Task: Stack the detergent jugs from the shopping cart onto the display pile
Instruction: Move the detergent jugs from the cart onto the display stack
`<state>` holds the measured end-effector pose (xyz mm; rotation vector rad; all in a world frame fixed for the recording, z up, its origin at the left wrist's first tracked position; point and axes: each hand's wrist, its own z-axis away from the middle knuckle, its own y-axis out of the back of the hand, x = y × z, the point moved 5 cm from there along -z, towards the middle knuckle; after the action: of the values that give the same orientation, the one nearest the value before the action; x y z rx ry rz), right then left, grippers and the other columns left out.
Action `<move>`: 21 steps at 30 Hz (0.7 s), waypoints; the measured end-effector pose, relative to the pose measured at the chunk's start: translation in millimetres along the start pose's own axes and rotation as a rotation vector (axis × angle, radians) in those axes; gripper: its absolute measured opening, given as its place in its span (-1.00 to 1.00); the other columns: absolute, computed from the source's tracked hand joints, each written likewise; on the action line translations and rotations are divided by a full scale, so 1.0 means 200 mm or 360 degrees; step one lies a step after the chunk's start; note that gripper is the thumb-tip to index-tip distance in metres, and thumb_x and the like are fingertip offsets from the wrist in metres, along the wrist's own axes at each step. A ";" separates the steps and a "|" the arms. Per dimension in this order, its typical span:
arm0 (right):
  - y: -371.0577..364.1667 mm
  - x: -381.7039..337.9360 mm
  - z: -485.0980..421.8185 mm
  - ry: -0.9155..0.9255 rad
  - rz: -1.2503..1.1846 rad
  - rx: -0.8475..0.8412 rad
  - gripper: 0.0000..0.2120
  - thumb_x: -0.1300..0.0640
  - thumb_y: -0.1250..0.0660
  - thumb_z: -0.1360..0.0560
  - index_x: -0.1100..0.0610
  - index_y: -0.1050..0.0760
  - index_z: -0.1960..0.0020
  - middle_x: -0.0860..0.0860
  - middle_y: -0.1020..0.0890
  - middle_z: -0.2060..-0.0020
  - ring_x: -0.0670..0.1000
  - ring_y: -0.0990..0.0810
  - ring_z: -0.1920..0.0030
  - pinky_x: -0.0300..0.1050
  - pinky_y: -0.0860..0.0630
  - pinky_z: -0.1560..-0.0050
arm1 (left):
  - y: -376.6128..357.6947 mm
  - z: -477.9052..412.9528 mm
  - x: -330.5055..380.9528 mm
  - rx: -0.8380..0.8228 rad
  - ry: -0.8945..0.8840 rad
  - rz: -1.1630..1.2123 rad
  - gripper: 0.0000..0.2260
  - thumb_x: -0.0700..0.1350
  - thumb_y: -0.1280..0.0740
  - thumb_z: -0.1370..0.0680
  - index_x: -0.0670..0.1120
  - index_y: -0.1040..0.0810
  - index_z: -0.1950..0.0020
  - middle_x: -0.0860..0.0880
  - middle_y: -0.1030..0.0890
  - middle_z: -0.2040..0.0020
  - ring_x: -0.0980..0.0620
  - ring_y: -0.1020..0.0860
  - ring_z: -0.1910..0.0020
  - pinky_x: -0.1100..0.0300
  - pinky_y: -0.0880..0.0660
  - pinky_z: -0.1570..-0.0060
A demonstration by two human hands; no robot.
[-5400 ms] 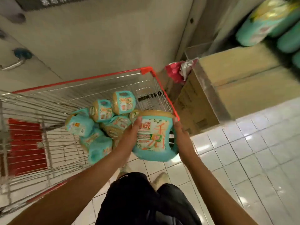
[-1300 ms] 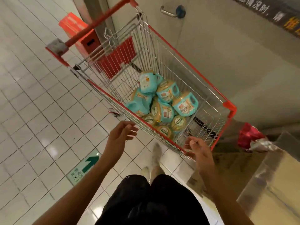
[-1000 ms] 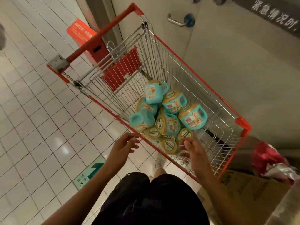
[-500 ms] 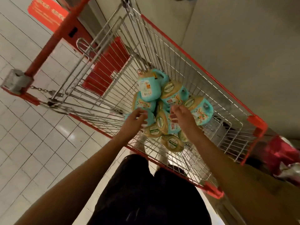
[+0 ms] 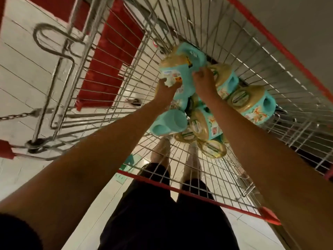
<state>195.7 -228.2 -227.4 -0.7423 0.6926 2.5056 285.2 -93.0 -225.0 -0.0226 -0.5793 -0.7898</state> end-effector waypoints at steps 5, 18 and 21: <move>-0.17 0.04 -0.03 0.0003 0.0062 0.0085 -0.46 0.11 -0.37 -0.66 0.28 -0.31 -0.55 0.28 -0.40 -0.49 0.25 -0.40 -0.49 0.16 -0.33 -0.50 | -0.04 -0.17 -0.04 -0.0145 0.0081 0.0170 -0.73 -0.11 -0.47 -0.62 0.09 -0.42 -0.17 0.01 -0.60 -0.02 0.29 -0.67 0.28 0.17 -0.62 0.34; -0.40 0.07 0.31 0.0245 -0.0086 0.0049 -0.29 0.53 -0.25 -0.47 0.24 -0.34 -0.59 0.19 -0.34 -0.57 0.18 -0.30 -0.56 -0.07 -0.25 -0.57 | 0.07 -0.37 -0.15 0.0306 -0.0052 0.0335 -0.16 0.07 -0.67 -0.35 -0.07 -0.29 -0.47 -0.05 -0.62 -0.20 -0.03 -0.66 -0.14 -0.04 -0.65 -0.22; -0.32 0.07 0.32 0.0309 -0.0061 -0.0013 -0.48 0.46 -0.27 -0.53 0.25 -0.46 -0.47 0.19 -0.47 -0.44 0.19 -0.43 -0.46 0.14 -0.40 -0.51 | 0.13 -0.33 -0.16 0.0186 -0.0028 0.0336 -0.29 0.01 -0.64 -0.44 -0.06 -0.33 -0.44 -0.10 -0.62 -0.21 -0.08 -0.68 -0.13 -0.16 -0.68 -0.14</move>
<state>194.3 -139.3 -211.1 -1.0016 0.7269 2.4244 317.3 -69.2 -291.9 0.0164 -0.6279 -0.5504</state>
